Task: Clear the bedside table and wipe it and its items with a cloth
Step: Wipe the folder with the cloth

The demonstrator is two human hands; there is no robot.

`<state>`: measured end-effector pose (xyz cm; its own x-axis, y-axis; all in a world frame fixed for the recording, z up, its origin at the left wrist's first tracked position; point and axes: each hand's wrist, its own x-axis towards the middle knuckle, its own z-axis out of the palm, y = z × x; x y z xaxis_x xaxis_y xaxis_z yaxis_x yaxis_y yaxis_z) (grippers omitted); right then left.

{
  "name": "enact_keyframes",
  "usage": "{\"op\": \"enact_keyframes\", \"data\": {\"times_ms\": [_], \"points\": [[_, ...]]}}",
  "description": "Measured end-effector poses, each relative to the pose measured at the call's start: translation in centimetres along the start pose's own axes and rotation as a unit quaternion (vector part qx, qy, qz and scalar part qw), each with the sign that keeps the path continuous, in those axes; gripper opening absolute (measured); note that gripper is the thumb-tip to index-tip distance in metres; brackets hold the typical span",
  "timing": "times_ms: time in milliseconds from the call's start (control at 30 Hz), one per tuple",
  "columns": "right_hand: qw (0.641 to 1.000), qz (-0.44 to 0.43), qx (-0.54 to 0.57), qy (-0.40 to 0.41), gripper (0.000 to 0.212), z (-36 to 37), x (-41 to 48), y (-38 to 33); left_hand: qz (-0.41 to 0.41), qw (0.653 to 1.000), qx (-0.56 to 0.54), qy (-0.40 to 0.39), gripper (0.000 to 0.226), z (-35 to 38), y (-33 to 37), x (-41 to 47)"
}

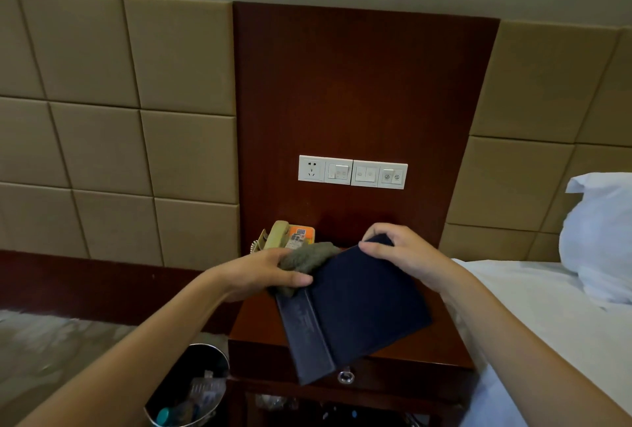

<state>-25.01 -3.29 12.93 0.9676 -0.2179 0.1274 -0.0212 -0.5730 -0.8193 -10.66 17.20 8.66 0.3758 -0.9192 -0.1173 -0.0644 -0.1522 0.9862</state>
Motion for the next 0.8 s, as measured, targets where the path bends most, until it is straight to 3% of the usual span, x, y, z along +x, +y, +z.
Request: {"op": "enact_keyframes", "data": {"times_ms": [100, 200, 300, 433, 533, 667, 800], "points": [[0.999, -0.004, 0.026, 0.038, 0.013, -0.6, 0.0, -0.5, 0.014, 1.0, -0.025, -0.006, 0.054, 1.1, 0.4, 0.3], [0.992, 0.002, 0.076, 0.1, 0.014, -0.5, 0.0, -0.2, 0.052, 0.985, -0.137, 0.087, 0.04, 2.2, 0.5, 0.9], [0.984, 0.009, 0.099, 0.15, 0.014, 0.1, 0.2, 0.7, 0.068, 0.965, -0.186, 0.173, 0.043, 2.9, 0.4, 1.8], [0.978, 0.019, 0.112, 0.173, 0.014, 0.7, 0.4, 1.5, 0.061, 0.935, -0.266, 0.225, 0.025, 3.7, 0.2, 2.1], [0.979, 0.017, 0.101, 0.174, 0.014, 0.7, 0.3, 1.6, 0.057, 0.906, -0.334, 0.254, 0.026, 4.0, -0.4, 2.4], [0.981, 0.024, 0.087, 0.174, 0.015, 0.2, -0.3, 1.8, 0.039, 0.908, -0.364, 0.205, 0.027, 3.9, -1.1, 2.1], [0.984, 0.032, 0.072, 0.158, 0.014, -0.1, -0.8, 2.0, 0.039, 0.945, -0.298, 0.131, 0.043, 3.1, -1.6, 1.6]]}}
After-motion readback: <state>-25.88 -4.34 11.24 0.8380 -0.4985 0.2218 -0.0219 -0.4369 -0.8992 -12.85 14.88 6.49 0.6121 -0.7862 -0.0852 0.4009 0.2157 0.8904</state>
